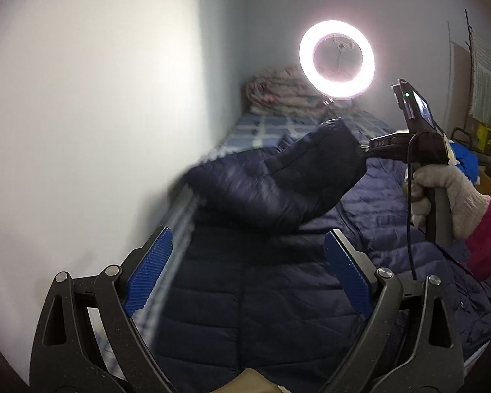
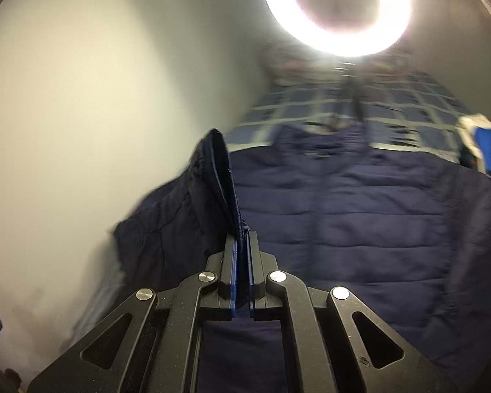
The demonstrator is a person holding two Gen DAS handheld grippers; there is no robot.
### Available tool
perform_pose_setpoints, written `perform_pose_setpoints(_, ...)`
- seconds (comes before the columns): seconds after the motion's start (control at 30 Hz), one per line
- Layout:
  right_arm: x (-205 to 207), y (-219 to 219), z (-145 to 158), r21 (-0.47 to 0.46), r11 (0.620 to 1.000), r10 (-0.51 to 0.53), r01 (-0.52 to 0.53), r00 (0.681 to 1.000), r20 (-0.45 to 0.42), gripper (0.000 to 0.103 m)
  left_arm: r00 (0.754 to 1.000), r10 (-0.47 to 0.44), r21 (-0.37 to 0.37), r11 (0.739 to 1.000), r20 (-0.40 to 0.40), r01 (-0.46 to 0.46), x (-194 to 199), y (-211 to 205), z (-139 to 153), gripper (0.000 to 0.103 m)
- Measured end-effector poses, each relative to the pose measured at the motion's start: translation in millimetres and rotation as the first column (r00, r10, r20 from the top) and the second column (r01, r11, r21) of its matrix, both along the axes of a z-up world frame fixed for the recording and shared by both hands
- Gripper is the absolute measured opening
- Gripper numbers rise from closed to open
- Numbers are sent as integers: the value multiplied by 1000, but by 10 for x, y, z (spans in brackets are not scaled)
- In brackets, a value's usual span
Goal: Fold large clothes
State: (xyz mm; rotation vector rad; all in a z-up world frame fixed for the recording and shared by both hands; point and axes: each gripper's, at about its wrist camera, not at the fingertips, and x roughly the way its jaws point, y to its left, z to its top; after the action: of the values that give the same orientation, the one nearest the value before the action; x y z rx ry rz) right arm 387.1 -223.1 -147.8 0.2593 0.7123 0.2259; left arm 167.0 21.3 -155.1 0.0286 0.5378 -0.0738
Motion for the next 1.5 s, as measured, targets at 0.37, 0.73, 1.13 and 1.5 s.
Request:
perform_pose_setpoints(0.37,14,-768,-559,-110,974,-210,200,973,-94,3,1000,-19,35,999,8,18,-27,-89,-57,96)
perform_pose_setpoints(0.73,186,-1001,-827,-202,948,-288,248,936,-203,4,999,-39,68,997,29,37,-15,-240,9,96)
perform_pose_setpoints(1.13,-443,-1124,-150,-176,955,-259,238,959,-112,34,998,-42,36,999,50,41,-87,-270,172,96)
perform_pose_setpoints(1.5,-2231,-1291,743,-235,934,-268,271,962,45,48,975,-221,-23,975,26,222,-194,-724,208,96)
